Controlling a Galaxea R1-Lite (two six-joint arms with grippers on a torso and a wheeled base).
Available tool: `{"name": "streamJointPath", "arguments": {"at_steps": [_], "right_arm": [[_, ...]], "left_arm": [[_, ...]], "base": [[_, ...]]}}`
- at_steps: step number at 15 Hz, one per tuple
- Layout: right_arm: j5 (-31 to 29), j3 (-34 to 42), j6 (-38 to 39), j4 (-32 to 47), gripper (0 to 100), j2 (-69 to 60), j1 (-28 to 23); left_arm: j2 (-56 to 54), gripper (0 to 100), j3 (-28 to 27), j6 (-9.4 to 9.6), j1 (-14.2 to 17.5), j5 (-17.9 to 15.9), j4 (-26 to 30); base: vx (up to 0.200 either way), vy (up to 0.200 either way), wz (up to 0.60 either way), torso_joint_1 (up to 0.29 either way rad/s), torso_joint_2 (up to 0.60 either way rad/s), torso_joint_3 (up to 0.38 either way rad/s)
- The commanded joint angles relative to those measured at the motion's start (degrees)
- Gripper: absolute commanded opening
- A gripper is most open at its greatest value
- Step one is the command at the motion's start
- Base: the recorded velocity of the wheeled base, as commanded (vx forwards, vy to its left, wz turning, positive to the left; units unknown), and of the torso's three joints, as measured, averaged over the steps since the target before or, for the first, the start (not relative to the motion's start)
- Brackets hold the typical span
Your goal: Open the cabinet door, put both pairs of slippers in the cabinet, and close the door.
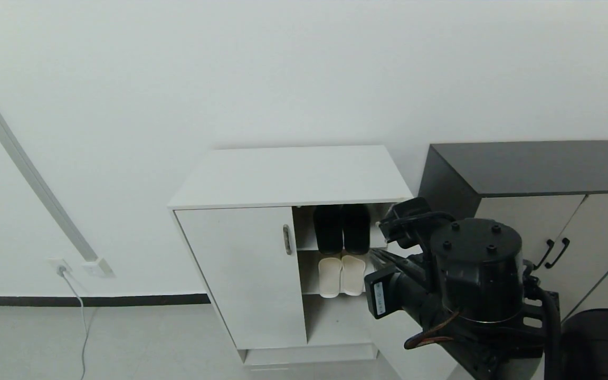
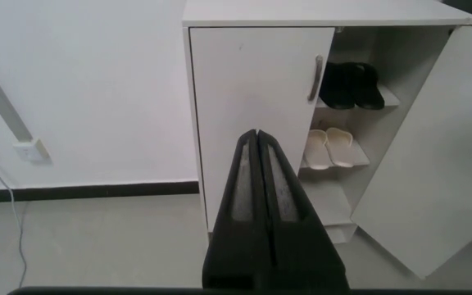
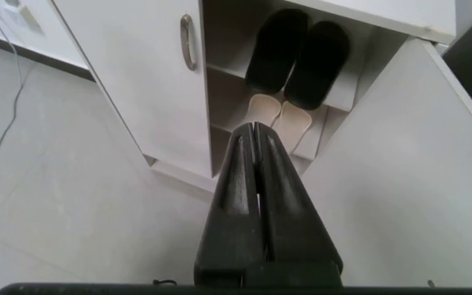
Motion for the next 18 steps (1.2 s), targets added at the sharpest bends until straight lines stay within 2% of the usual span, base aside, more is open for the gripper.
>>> {"name": "streamJointPath", "arguments": {"at_steps": [1, 2, 8, 12, 17, 18], "right_arm": [[0.0, 0.0, -0.1, 0.0, 0, 0.0, -0.3], [0.0, 0.0, -0.3, 0.0, 0, 0.0, -0.5], [0.0, 0.0, -0.4, -0.1, 0, 0.0, -1.4], [0.0, 0.2, -1.6, -3.8, 0, 0.4, -2.6], [-0.5, 0.2, -1.8, -4.0, 0, 0.2, -3.7], [-0.5, 0.2, -1.8, -4.0, 0, 0.3, -3.9]], "left_arm": [[0.1, 0, 0.0, -0.02, 0.0, 0.0, 0.0], [0.1, 0, 0.0, -0.11, 0.0, 0.0, 0.0], [0.1, 0, 0.0, -0.02, 0.0, 0.1, 0.0], [0.1, 0, 0.0, -0.19, 0.0, 0.1, 0.0], [0.1, 0, 0.0, -0.11, 0.0, 0.1, 0.0], [0.1, 0, 0.0, -0.11, 0.0, 0.1, 0.0]], "base": [[0.000, 0.000, 0.00, 0.000, 0.00, 0.000], [0.000, 0.000, 0.00, 0.000, 0.00, 0.000], [0.000, 0.000, -0.60, 0.004, 0.00, 0.000], [0.000, 0.000, 0.00, 0.000, 0.00, 0.000], [0.000, 0.000, 0.00, 0.000, 0.00, 0.000], [-0.200, 0.000, 0.00, 0.007, 0.00, 0.002]]}}
